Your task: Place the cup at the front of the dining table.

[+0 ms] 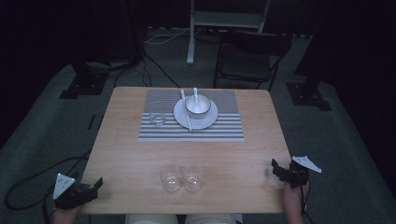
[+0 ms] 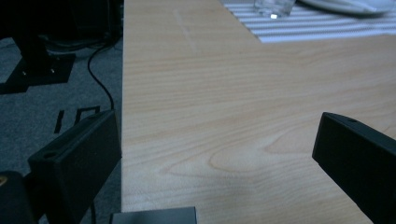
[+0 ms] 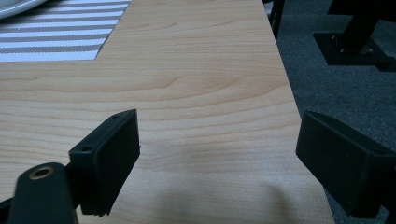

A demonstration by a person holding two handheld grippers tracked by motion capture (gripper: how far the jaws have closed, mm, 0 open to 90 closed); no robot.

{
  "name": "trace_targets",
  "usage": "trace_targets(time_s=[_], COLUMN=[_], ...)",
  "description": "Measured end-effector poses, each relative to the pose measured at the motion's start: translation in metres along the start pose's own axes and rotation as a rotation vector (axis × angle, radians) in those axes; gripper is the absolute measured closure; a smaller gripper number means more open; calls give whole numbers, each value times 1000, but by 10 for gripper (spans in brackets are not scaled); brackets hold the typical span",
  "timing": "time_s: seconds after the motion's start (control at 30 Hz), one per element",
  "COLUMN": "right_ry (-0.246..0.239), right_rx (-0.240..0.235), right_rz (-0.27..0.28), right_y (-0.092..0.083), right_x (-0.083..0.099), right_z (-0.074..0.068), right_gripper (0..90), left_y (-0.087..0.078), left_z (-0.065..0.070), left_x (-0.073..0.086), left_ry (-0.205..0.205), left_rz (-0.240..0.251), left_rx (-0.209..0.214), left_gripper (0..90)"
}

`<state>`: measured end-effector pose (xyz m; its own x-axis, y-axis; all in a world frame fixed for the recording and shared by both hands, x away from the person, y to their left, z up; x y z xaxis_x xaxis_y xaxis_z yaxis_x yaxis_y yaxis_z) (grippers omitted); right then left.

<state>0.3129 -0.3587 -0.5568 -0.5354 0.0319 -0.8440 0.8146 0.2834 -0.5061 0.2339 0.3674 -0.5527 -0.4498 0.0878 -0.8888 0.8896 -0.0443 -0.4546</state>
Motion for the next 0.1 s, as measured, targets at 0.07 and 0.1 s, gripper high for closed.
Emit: trace_targets(time_s=[0.07, 0.1], right_ry=[3, 5], right_rx=[-2, -2], right_rz=[1, 2], right_y=[0, 0], right_x=[0, 0], right_z=[0, 0], right_gripper=[131, 131], left_y=[0, 0], left_z=[1, 1], left_x=[0, 0], left_ry=[2, 3], left_rz=[3, 9], left_rx=[3, 3], left_gripper=[18, 19])
Point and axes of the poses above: each handheld gripper's, and its own axes: y roughly forward along the jaws, x roughly out of its underside, z roughly to its right, the point moved 2 cm from there along y, roughly forward along the jaws, and after that the axes turned 11 degrees about -x, right-handed, at the moved point
